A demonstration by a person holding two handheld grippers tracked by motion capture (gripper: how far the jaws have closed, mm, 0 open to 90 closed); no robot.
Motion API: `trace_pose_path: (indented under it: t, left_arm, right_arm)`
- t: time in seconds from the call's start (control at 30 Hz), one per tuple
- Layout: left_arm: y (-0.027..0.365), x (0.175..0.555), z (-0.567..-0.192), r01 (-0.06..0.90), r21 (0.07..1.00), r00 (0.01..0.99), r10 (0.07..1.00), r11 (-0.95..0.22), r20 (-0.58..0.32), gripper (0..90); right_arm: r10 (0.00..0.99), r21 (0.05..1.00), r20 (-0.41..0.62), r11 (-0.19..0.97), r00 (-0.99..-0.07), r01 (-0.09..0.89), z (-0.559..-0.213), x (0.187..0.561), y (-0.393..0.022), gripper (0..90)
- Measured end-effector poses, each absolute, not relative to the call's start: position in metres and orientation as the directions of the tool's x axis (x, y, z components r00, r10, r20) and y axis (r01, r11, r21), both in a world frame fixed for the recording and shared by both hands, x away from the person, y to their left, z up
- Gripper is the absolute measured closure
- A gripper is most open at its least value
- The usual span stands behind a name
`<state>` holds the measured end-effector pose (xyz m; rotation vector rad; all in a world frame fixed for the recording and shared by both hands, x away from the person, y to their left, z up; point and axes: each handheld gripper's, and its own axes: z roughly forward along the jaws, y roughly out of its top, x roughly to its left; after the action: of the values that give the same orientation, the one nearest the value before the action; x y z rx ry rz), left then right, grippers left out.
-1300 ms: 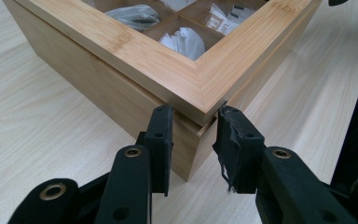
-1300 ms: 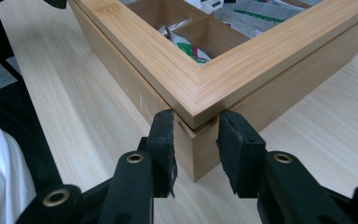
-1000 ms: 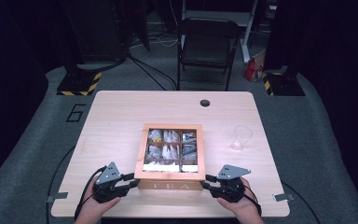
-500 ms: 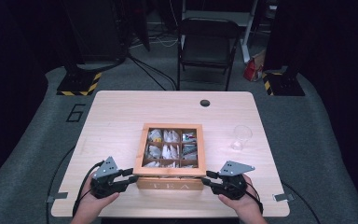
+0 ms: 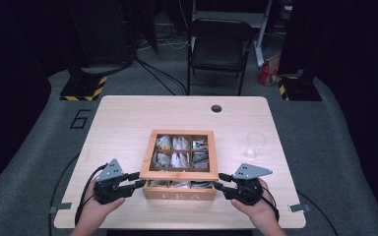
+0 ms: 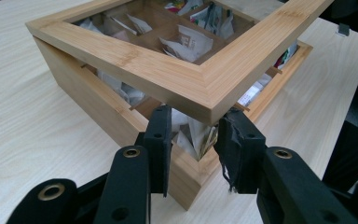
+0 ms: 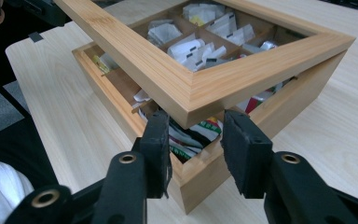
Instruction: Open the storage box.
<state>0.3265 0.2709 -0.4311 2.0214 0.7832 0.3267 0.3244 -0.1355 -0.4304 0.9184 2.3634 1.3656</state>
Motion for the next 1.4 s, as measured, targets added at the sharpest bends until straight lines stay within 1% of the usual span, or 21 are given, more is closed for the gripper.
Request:
trace_pose_path:
  t: [0.07,0.27,0.43,0.57,0.67,1.03,1.27,1.4]
  left_arm:
    - [0.27,0.328,-0.43,0.398,0.833,0.761,0.646,-0.383,-0.067,64.9]
    - [0.269,0.33,-0.422,0.391,0.836,0.751,0.659,-0.386,-0.047,58.3]
    - [0.268,0.332,-0.418,0.38,0.843,0.741,0.67,-0.382,-0.03,55.3]
    - [0.268,0.333,-0.415,0.377,0.847,0.745,0.666,-0.375,-0.037,55.2]
    - [0.268,0.334,-0.411,0.37,0.837,0.757,0.653,-0.402,-0.022,55.2]
    - [0.268,0.337,-0.402,0.367,0.838,0.759,0.65,-0.403,-0.02,55.4]
    - [0.268,0.341,-0.392,0.363,0.841,0.76,0.65,-0.402,-0.017,55.3]
    - [0.269,0.343,-0.39,0.37,0.845,0.759,0.65,-0.387,-0.034,55.3]
  right_arm:
    - [0.636,0.847,0.081,0.363,-0.767,0.39,-0.429,0.325,-0.136,59.2]
    - [0.644,0.856,0.057,0.362,-0.763,0.369,-0.421,0.327,-0.134,53.9]
    - [0.655,0.858,0.052,0.357,-0.753,0.37,-0.416,0.328,-0.133,53.7]
    - [0.662,0.857,0.051,0.356,-0.748,0.373,-0.412,0.329,-0.132,53.7]
    - [0.652,0.856,0.043,0.367,-0.757,0.364,-0.409,0.33,-0.13,53.2]
    - [0.647,0.859,0.043,0.365,-0.761,0.359,-0.403,0.334,-0.13,52.5]
    - [0.646,0.861,0.041,0.365,-0.762,0.355,-0.392,0.338,-0.13,52.6]
    - [0.639,0.863,0.026,0.373,-0.768,0.34,-0.389,0.341,-0.131,52.4]
